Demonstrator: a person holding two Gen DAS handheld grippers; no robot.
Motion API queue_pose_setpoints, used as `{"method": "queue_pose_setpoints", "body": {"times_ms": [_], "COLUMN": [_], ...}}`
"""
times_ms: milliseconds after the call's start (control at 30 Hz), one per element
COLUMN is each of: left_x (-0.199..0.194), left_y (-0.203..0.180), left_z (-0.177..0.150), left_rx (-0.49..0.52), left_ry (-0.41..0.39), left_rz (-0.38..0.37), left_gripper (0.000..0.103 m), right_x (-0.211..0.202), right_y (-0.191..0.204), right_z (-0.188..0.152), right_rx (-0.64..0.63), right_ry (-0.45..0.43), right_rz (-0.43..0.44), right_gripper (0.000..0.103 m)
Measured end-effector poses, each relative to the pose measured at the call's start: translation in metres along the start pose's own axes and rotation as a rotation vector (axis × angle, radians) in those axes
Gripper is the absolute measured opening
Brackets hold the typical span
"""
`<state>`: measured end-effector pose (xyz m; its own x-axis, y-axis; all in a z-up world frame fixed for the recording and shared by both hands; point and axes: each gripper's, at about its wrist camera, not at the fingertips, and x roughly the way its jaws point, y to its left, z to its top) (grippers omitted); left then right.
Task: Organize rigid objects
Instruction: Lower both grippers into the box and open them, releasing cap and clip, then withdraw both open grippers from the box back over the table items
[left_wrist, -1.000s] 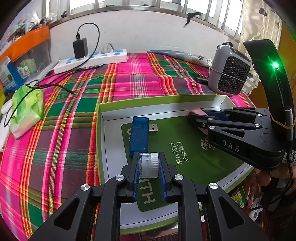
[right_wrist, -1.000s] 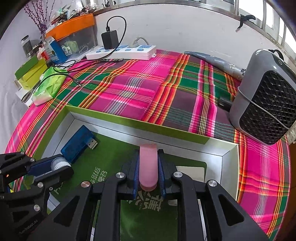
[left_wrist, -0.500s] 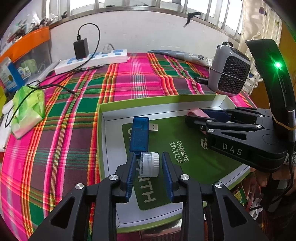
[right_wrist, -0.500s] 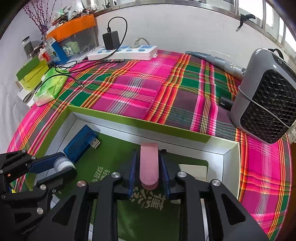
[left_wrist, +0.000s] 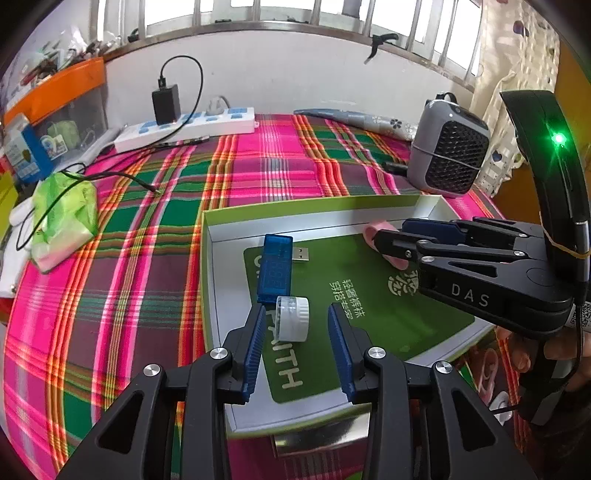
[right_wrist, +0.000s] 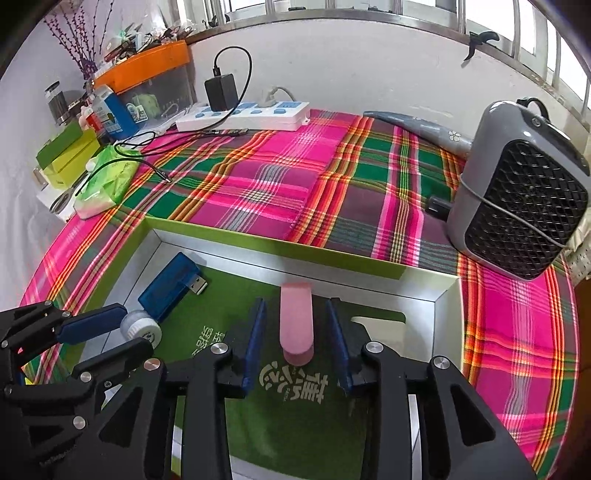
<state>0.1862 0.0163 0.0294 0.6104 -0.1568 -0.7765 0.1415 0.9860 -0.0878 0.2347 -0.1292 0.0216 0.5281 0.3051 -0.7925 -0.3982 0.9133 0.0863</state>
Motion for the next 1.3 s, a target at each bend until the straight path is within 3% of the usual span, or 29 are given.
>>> {"method": "queue_pose_setpoints", "body": {"times_ms": [700, 1067, 1200, 1267, 1300], "left_x": [-0.049, -0.068, -0.072, -0.073, -0.074], "left_y": [-0.003, -0.005, -0.008, -0.009, -0.01], "left_z": [-0.02, -0.046, -0.055, -0.06, -0.063], "left_rx": [-0.011, 0.004, 0.012, 0.013, 0.013], "left_ry": [-0.07, -0.08, -0.079, -0.074, -0.072], "left_rz": [-0.011, -0.048, -0.077, -0.088, -0.093], "left_gripper": [0.034, 0.035, 0.041, 0.041, 0.041], "right_x": [-0.06, -0.096, -0.104, -0.108, -0.11], "right_y": [0.006, 0.009, 0.01, 0.01, 0.009], "right_z": [-0.03, -0.07, -0.087, -0.097, -0.101], "right_rx": [0.037, 0.084, 0.098, 0.108, 0.111], "right_ry": [-0.087, -0.138, -0.144, -0.144, -0.144], "right_rz": [-0.007, -0.028, -0.04, -0.037, -0.037], "right_gripper": [0.035, 0.035, 0.036, 0.043, 0.052]}}
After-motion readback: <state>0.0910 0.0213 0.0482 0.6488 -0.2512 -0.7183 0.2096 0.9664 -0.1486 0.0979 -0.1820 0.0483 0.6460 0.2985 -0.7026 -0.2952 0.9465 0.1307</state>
